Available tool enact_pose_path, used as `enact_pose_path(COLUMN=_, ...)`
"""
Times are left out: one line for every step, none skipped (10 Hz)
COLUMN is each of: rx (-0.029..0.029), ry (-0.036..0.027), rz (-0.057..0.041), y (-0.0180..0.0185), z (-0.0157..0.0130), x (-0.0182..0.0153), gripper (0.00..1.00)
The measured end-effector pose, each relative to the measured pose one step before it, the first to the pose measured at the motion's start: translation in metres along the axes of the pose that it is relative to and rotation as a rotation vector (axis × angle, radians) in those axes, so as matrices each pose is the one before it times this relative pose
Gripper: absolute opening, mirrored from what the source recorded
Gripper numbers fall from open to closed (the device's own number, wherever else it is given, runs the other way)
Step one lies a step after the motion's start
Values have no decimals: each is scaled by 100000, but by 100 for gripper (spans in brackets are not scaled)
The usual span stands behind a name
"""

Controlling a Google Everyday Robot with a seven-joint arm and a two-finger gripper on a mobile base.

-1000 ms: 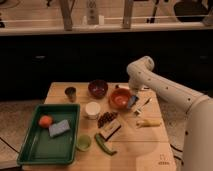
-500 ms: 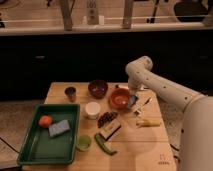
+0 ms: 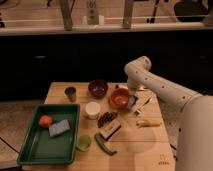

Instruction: Wipe red bowl with towel

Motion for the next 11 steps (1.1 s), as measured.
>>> enact_pose_path(rx=1344, ry=-47, rz=-371, y=155, z=-309, x=-53, gripper=4)
enact_pose_path(rx=1857, ry=-137, rz=-589, y=39, z=-845, x=-66, gripper=4)
enact_pose_path(rx=2087, ry=-376, rz=-1029, y=49, z=-1359, x=-162, gripper=4)
enact_pose_path(rx=2058, ry=-628, rz=-988, y=-27, z=-1510, x=-123, gripper=4)
enact_pose_path(rx=2029, ry=-990, rz=-900, y=79, z=-1422, x=32, gripper=4)
enact_pose_path(rx=1533, ry=-1529, rz=-1598, y=51, z=-953, x=-228, gripper=4)
enact_pose_path(rx=506, ry=-1388, rz=-1271, y=70, z=-532, x=-367, gripper=4)
enact_pose_path(rx=321, ry=-1460, rz=-1542, y=66, z=-411, x=-433, gripper=4)
enact_pose_path(rx=189, ry=-1520, rz=-1874, y=35, z=-400, x=-484, gripper=4)
enact_pose_path(rx=-409, ry=-1557, rz=-1722, y=39, z=-149, x=-407, gripper=4)
enact_pose_path(rx=-792, ry=-1170, rz=-1481, y=1, z=97, x=-234, gripper=4)
